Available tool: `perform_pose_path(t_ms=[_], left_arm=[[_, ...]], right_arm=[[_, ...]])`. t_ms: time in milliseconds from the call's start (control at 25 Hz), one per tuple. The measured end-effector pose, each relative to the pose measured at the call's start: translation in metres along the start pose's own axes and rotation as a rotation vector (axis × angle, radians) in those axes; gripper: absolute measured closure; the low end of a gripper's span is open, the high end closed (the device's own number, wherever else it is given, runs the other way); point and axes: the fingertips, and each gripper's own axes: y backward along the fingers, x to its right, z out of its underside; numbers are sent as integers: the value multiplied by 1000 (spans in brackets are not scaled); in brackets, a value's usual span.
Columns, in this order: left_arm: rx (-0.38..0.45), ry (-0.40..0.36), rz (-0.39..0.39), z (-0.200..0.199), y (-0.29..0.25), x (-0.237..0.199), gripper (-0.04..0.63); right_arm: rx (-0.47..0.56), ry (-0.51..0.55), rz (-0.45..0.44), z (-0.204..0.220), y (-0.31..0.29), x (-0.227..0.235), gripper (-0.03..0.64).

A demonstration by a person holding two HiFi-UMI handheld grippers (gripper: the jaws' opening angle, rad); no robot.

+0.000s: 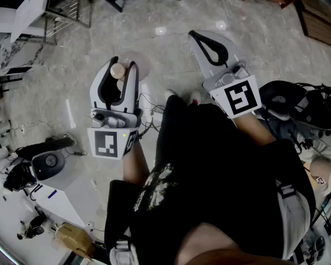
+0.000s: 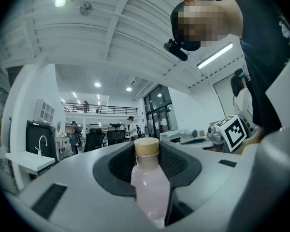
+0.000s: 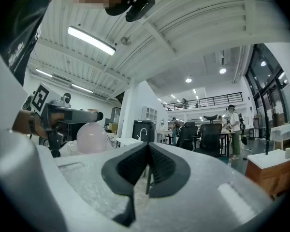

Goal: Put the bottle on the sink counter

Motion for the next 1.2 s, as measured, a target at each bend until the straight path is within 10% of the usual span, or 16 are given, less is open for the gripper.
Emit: perform_pose_path(t_ms=[840, 1200], left_arm=[[-45, 33, -59, 22, -18, -7, 445], [-54, 25, -87, 26, -20, -74, 445]], right_arm=[[-54, -56, -61, 39, 3, 27, 621], [-51, -13, -85, 38, -61, 16, 621]])
